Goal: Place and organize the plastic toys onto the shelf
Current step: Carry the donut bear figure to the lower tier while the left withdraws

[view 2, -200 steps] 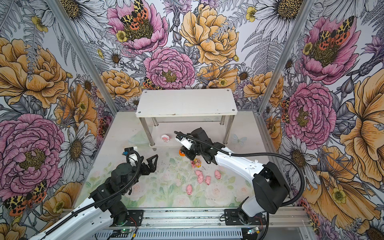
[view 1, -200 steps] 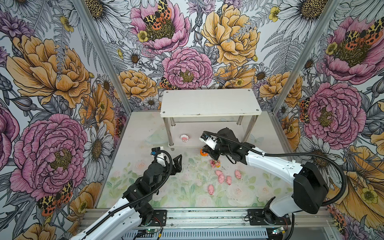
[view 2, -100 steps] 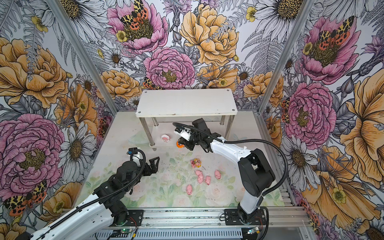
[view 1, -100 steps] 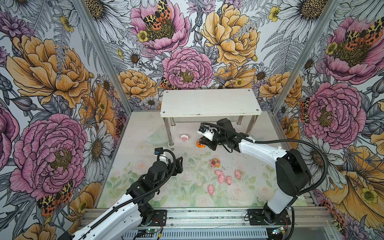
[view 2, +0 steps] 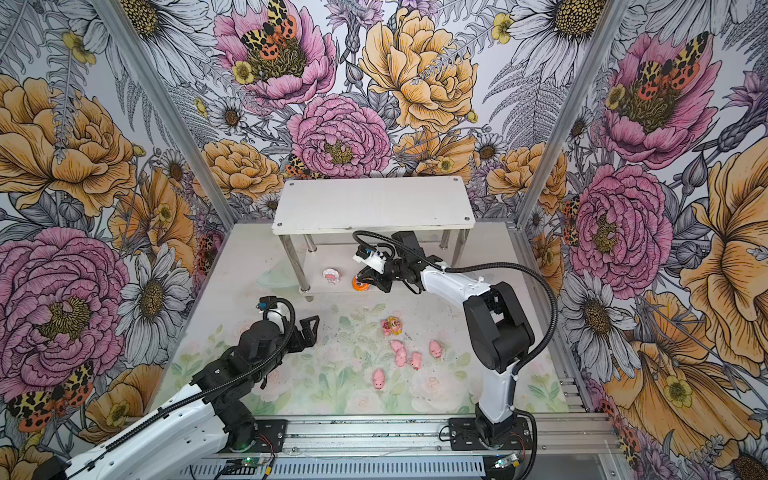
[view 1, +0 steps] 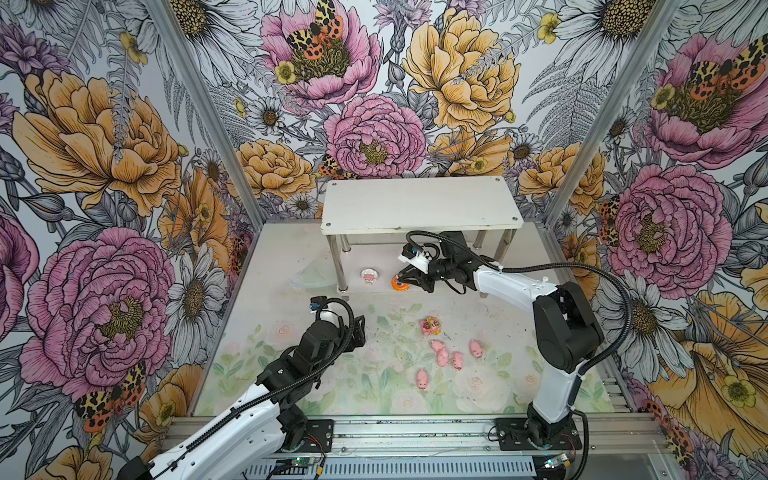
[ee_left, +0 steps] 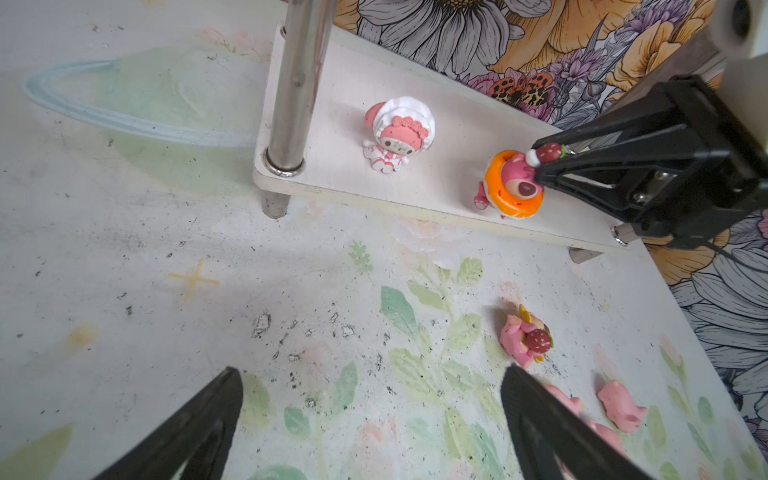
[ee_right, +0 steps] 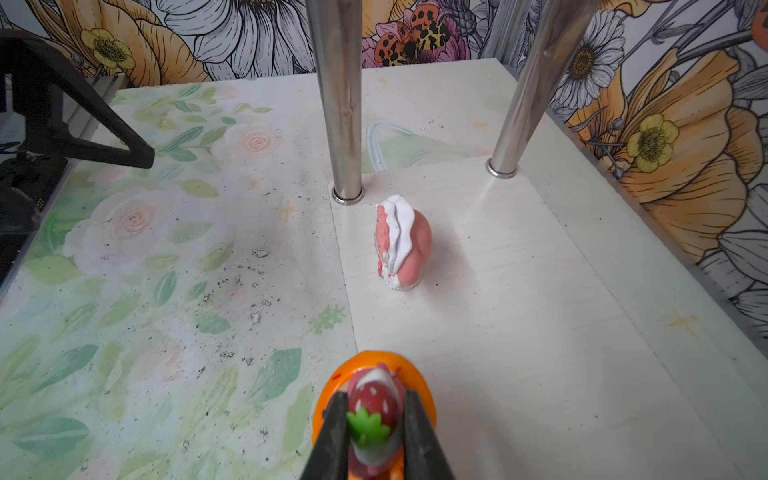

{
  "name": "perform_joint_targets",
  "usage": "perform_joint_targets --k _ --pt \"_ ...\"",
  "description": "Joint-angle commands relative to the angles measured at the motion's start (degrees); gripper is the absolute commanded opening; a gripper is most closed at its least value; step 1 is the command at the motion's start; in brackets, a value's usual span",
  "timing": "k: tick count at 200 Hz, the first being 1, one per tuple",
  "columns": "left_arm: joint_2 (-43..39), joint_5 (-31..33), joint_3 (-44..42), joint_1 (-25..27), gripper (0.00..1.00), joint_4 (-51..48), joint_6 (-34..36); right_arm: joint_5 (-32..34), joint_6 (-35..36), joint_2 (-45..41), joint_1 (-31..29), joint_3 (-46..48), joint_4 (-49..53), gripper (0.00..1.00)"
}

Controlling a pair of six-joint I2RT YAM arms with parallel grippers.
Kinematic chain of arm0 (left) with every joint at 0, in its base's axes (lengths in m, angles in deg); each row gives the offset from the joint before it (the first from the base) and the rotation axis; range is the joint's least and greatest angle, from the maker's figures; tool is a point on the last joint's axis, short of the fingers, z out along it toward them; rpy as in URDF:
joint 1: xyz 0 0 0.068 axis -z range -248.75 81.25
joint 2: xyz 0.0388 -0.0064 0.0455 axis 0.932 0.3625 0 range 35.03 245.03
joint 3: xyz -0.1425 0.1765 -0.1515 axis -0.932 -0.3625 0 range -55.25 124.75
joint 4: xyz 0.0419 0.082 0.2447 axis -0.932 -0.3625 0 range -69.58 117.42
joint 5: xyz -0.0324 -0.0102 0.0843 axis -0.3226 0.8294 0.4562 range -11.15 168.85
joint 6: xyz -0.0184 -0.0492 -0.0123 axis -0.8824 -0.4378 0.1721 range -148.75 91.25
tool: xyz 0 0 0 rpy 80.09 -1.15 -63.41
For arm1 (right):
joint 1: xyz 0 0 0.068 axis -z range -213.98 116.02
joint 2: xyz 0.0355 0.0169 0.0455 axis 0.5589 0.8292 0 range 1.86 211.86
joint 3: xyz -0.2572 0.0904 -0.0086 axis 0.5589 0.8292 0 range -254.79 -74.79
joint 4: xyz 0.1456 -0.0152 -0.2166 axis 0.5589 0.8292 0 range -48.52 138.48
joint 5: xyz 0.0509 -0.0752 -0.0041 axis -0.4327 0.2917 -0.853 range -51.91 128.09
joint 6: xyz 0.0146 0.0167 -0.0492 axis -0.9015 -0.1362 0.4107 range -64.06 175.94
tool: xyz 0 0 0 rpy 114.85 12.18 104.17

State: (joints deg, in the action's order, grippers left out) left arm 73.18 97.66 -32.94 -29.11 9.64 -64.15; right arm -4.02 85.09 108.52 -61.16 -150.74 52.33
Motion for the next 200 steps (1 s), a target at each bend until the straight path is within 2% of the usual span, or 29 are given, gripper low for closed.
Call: perform_joint_targets --k 1,77,112,200 --pt "1.3 1.2 1.7 -0.6 0.99 1.7 -0.6 -1.6 3.0 0.8 0.8 -1.9 -1.5 0.0" --pt "5.2 0.0 3.1 -0.8 0.99 2.8 -0.1 -0.7 3.7 0.2 3.9 0.5 -0.7 0.0" --pt "6.4 -0.4 3.6 -1.0 0.99 3.4 0.0 -2.7 3.7 -0.4 6.1 0.8 1.2 0.0" --pt "12.3 -2.7 5.0 -1.1 0.99 6.7 0.2 -6.4 3.8 0.9 6.2 1.1 4.5 0.0"
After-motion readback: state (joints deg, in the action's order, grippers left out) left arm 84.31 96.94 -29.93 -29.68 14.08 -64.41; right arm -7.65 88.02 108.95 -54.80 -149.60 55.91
